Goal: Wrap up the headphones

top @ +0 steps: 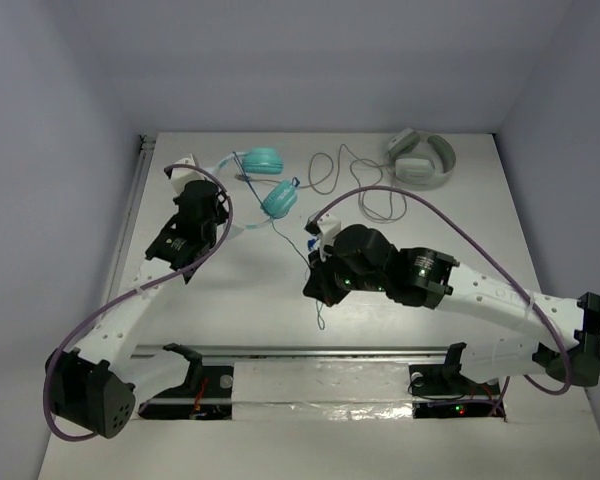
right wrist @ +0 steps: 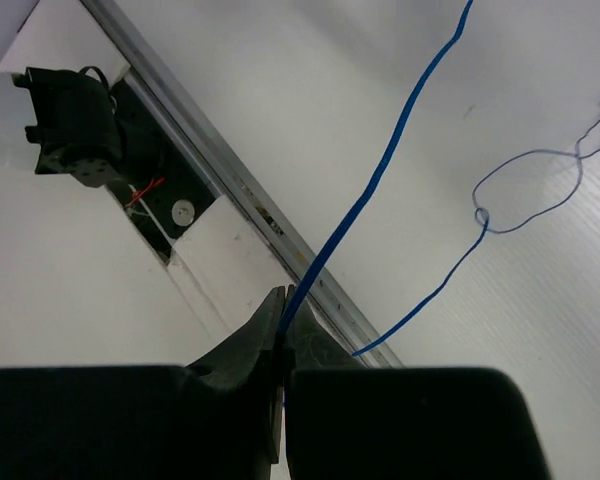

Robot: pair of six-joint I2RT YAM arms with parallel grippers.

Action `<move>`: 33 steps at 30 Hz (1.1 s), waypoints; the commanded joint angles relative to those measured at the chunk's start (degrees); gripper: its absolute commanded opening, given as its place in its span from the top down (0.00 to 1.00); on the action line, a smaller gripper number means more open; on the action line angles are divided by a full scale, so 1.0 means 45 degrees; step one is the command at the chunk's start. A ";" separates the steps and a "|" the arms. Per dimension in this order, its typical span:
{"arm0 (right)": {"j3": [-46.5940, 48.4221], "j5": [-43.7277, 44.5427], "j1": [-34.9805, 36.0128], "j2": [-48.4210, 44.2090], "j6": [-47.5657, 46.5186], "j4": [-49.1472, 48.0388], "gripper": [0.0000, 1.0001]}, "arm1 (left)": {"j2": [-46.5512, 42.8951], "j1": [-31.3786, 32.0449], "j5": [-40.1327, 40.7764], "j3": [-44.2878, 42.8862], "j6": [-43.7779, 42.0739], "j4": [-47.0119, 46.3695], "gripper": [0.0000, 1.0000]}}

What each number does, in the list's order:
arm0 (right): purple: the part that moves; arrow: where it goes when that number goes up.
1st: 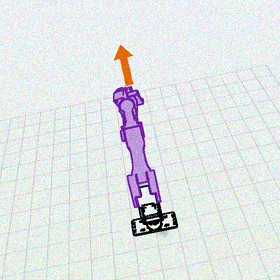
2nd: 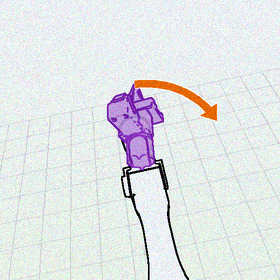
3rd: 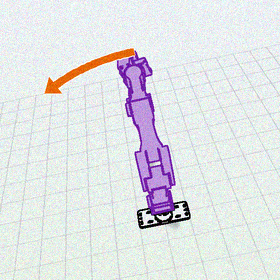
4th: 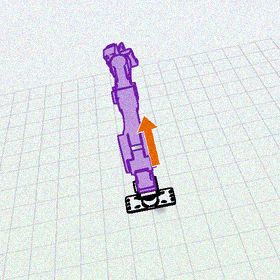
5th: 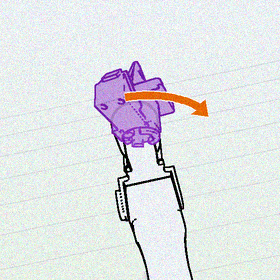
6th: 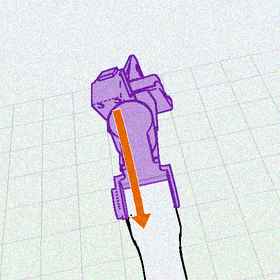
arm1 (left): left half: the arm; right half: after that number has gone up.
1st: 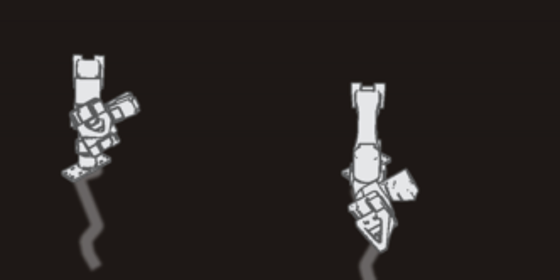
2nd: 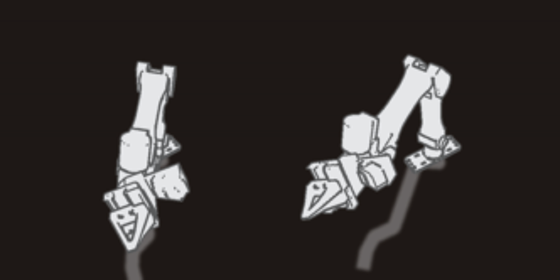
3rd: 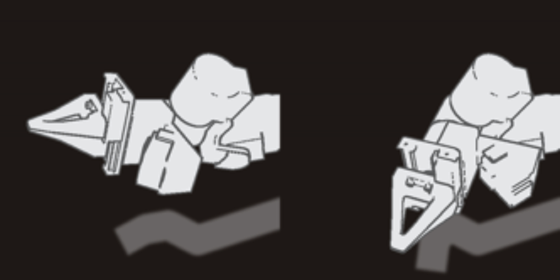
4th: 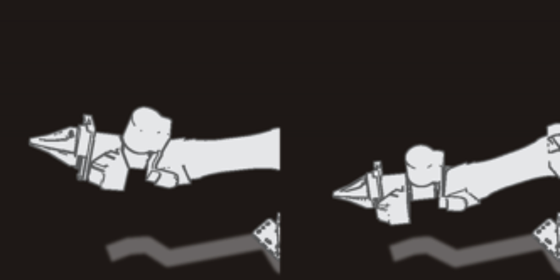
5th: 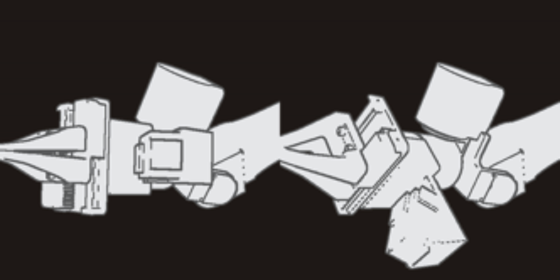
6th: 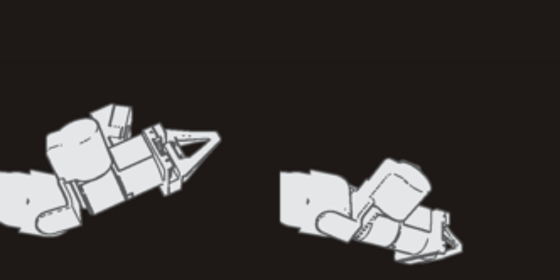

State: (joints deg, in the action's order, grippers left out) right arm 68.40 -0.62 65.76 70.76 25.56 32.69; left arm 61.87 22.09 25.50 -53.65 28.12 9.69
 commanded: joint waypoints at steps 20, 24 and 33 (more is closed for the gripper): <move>0.4859 0.5839 0.0016 0.2810 -0.4410 0.1332 1.00 | -0.0662 0.2885 -0.3161 0.3191 0.0433 -0.0573 1.00; 0.4800 0.6172 -0.0159 0.3375 -0.4917 0.1329 1.00 | -0.0857 0.3022 -0.3322 0.2510 -0.0250 0.0731 1.00; 0.4877 0.6683 -0.0531 0.3201 -0.5309 0.3121 1.00 | -0.0741 0.3275 -0.3675 0.0283 -0.1854 0.3368 1.00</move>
State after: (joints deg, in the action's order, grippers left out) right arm 87.74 27.53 63.99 86.67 3.55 42.70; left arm 60.12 36.07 11.60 -47.33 22.11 23.49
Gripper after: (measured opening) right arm 0.024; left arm 0.098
